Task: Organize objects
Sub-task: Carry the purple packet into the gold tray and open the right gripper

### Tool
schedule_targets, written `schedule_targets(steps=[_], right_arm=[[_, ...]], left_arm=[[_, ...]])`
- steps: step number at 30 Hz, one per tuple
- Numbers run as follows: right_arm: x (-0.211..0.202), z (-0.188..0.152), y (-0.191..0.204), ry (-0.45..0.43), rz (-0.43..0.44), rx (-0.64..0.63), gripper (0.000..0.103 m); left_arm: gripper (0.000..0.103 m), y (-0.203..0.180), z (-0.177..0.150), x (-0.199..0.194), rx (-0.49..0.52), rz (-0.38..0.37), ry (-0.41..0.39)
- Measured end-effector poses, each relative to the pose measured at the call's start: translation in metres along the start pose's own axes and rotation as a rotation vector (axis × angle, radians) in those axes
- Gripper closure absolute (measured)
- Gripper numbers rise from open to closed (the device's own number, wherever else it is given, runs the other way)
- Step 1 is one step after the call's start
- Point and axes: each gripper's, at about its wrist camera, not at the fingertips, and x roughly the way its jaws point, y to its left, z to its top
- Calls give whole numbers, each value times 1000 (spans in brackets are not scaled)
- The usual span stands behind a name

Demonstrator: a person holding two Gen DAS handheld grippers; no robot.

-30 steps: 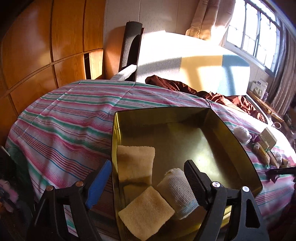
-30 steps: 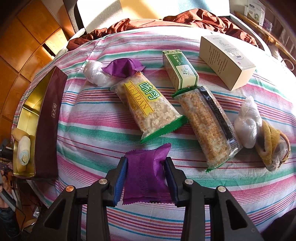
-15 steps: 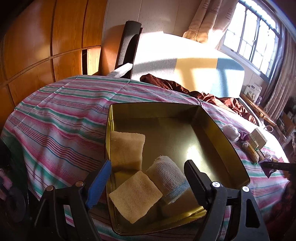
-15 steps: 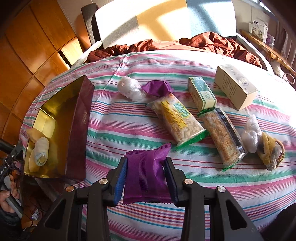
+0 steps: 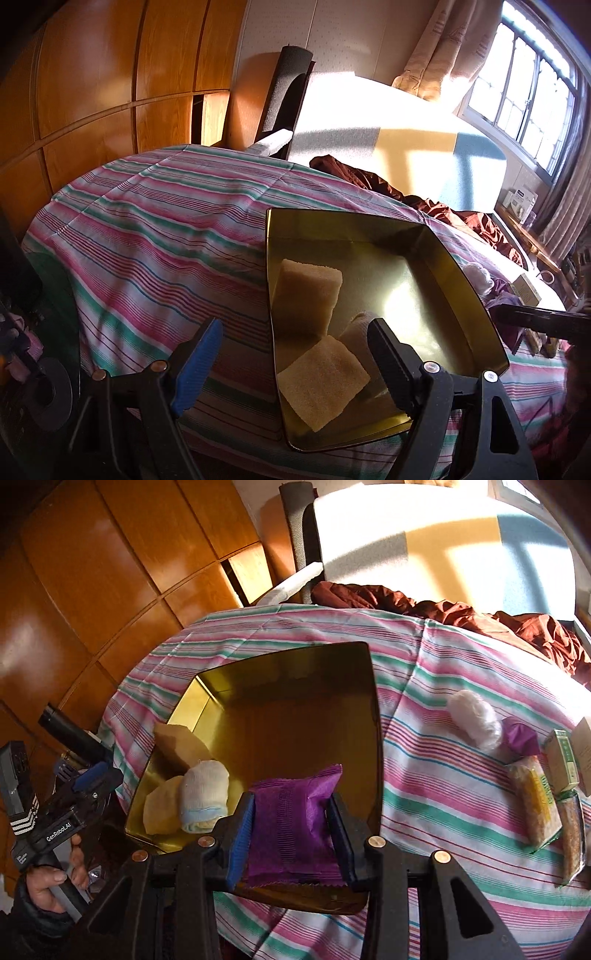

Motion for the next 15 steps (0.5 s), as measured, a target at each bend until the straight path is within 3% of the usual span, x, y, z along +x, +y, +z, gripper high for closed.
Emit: schedule_targets(steps=[9,15], right_arm=[[55,-18,30,134,87,-24,55],[41,-23,25,108,72,-38,51]], left_arm=[[22,3,0,-1,-10,3,-2],[22,-3,-1,-1,11,7,-2]])
